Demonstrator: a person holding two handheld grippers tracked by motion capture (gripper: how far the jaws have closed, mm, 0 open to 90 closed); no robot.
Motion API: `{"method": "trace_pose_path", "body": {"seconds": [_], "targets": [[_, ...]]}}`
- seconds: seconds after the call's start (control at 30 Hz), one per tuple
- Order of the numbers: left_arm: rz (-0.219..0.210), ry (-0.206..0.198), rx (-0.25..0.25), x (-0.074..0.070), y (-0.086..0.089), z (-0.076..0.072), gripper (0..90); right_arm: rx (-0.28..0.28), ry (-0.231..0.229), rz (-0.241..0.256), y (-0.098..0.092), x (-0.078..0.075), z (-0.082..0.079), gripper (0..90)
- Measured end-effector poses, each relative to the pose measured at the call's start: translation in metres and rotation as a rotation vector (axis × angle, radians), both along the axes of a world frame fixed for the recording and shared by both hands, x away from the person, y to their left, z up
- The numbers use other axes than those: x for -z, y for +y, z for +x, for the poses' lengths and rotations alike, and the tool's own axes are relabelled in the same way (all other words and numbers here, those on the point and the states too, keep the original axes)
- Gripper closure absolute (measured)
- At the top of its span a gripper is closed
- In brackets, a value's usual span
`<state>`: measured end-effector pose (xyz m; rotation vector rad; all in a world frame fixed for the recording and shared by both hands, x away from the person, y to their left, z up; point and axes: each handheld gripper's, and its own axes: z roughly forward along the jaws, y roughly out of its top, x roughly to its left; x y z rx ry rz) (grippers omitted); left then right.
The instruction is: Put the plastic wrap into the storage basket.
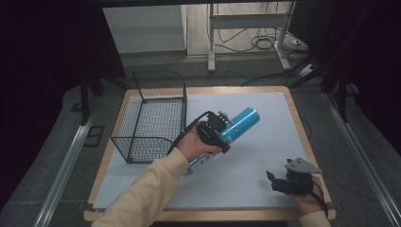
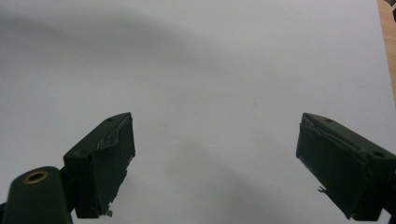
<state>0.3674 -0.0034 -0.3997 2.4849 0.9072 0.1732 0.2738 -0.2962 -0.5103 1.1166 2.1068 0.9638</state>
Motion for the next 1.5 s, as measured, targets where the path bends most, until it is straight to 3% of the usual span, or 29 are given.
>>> {"method": "trace_pose_path", "body": {"seconds": [0.53, 0.87, 0.97, 1.13, 1.5], "targets": [[0.009, -0.022, -0.018, -0.011, 0.006, 0.007, 31.5, -0.001, 0.005, -0.002, 0.0, 0.001, 0.001, 11.8], [-0.014, -0.049, -0.056, -0.022, 0.012, 0.014, 31.5, 0.001, 0.0, -0.003, 0.0, 0.0, 0.001, 11.8], [-0.029, -0.048, -0.066, -0.025, 0.014, 0.018, 31.6, 0.001, 0.001, -0.005, 0.0, 0.0, 0.001, 11.8], [-0.023, -0.076, -0.075, -0.035, 0.018, 0.026, 31.6, -0.001, 0.003, -0.007, 0.0, 0.0, 0.001, 11.8], [-0.02, -0.085, -0.084, -0.046, 0.022, 0.039, 31.6, 0.004, 0.004, -0.007, -0.001, 0.001, 0.002, 11.8]]}}
